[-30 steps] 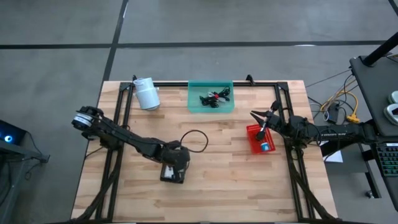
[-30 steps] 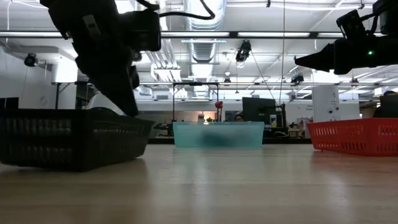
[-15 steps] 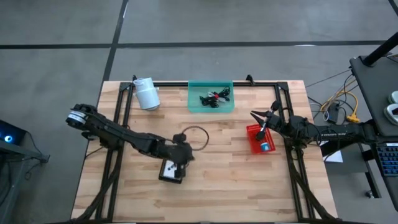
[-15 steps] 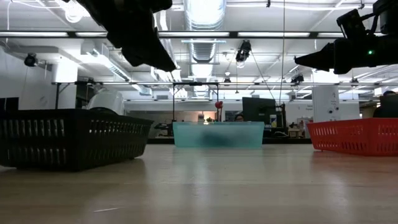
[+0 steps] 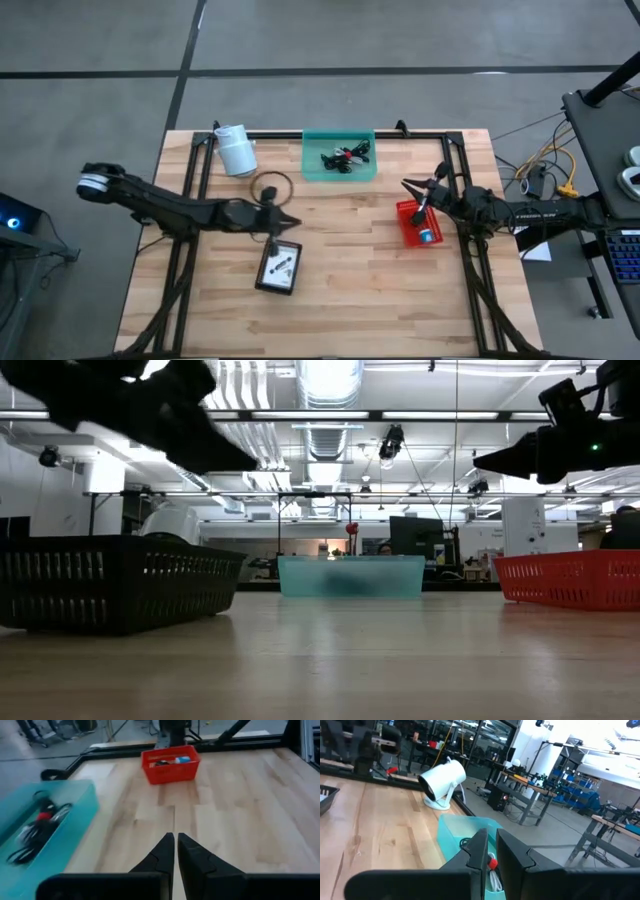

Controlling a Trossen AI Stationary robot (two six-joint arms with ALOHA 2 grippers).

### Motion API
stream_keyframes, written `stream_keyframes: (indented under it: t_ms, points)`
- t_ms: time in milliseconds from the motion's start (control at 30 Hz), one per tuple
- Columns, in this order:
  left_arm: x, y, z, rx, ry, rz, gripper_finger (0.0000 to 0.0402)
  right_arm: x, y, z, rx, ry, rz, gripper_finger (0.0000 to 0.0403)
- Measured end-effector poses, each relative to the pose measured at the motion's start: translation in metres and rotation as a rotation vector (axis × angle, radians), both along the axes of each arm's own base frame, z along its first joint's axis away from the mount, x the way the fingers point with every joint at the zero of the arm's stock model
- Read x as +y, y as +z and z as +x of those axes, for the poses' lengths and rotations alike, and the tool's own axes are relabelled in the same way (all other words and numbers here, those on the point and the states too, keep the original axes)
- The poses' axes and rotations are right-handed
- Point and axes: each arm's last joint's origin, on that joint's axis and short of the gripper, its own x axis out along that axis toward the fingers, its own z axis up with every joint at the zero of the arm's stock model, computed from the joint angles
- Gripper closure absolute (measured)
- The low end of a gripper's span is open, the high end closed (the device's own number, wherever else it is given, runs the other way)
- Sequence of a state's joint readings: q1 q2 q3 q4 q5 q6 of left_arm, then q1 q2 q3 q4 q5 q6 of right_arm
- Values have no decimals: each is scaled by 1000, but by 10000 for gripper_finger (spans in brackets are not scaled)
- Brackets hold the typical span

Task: Pick and place items into bin
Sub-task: Return to Home Position

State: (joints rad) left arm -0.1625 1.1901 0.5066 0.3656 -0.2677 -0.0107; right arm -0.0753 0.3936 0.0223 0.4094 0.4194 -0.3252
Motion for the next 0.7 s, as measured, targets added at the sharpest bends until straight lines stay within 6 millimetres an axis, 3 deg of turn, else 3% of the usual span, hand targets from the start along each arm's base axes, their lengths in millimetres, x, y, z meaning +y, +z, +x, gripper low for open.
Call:
stream_keyframes:
  t_ms: [333, 700]
  points:
    - [21, -19, -81, -121, 196, 101, 395, 0, -1, 0, 29, -2, -25, 375]
    - [23, -33, -113, -297, 90, 139, 395, 0, 5, 0, -16, -4, -73, 375]
